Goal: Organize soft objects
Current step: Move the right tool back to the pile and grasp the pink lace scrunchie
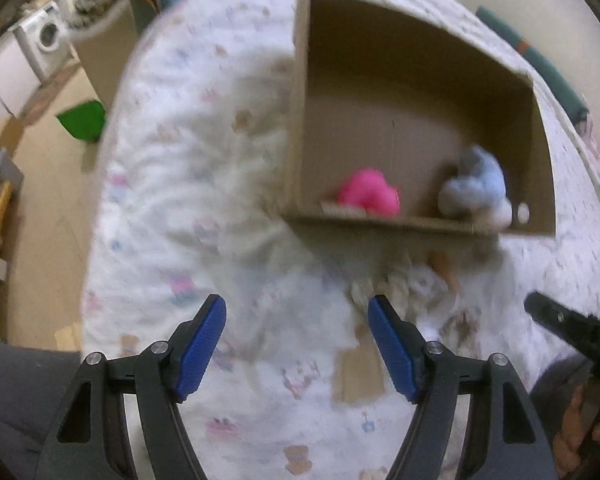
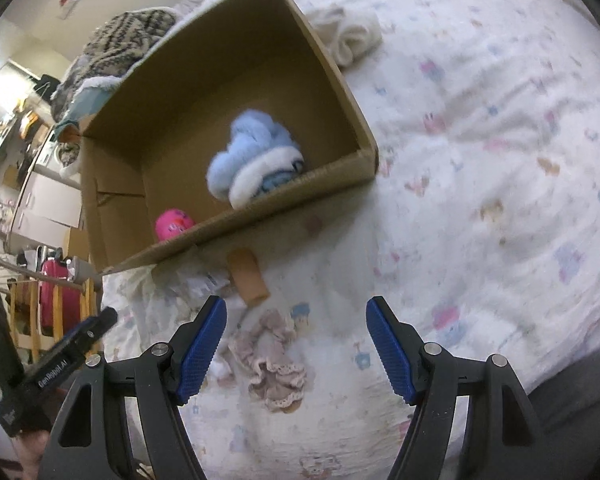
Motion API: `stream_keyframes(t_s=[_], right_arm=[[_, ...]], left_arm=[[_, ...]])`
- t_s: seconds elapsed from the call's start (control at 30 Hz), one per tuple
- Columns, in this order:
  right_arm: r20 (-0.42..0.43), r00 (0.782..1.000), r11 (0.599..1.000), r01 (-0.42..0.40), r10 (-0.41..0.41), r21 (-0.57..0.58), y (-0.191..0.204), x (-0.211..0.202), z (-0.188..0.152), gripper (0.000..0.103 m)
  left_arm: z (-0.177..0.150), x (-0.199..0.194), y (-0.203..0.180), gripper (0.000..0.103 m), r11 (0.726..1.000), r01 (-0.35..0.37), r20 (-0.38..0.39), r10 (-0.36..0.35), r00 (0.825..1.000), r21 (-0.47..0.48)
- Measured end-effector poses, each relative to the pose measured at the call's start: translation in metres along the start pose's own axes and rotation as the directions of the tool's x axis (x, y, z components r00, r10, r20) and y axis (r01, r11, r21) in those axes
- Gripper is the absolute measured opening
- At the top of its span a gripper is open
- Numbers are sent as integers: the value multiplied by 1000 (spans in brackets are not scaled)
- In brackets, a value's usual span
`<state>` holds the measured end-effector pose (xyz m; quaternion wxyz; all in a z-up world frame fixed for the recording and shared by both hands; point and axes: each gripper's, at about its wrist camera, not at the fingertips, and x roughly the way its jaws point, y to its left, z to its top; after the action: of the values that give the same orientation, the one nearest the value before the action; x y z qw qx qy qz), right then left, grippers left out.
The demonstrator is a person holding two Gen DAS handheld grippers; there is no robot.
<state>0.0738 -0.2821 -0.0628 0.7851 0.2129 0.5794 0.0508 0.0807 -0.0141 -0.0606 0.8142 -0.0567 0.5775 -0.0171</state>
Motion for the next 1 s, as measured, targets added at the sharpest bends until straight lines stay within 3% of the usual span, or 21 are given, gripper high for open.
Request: stream_keyframes(t_s=[0.2,0.37,0.53,0.67,0.77,0.9,0.97,1.0], right_arm=[[-47,999,1000,-9,9,11,0,12,-2,76],[-143,989,999,-30,32,17,3,31,-7,76],[-232,973,997,-11,-8,-81,21,53,-17,76],[-243,966,981,40,-86,-189,40,67,-23,76],[-224,956,948,122,-192,-292,51,77,-29,64],[-202,947,914,161,-249,-373,62,83,-35,58],[-189,947,902,168,-260,-397,67,84,-38,45],[-186,950,905,163,-252,-394,66,82,-37,33]], left_arm=[[-18,24,-22,61,997,46,-103,-40,994,60],[-30,38,-35,60,994,19,-135,-4,991,108],[-36,47,-43,47,990,16,-153,6,988,144],[-36,50,-48,32,986,39,-159,-13,987,161],[-36,51,-47,21,986,31,-162,-5,987,162],[-34,56,-52,12,986,28,-166,-1,986,162],[-32,55,-51,10,987,26,-165,1,986,160],[-32,54,-47,9,988,24,-165,2,986,155]])
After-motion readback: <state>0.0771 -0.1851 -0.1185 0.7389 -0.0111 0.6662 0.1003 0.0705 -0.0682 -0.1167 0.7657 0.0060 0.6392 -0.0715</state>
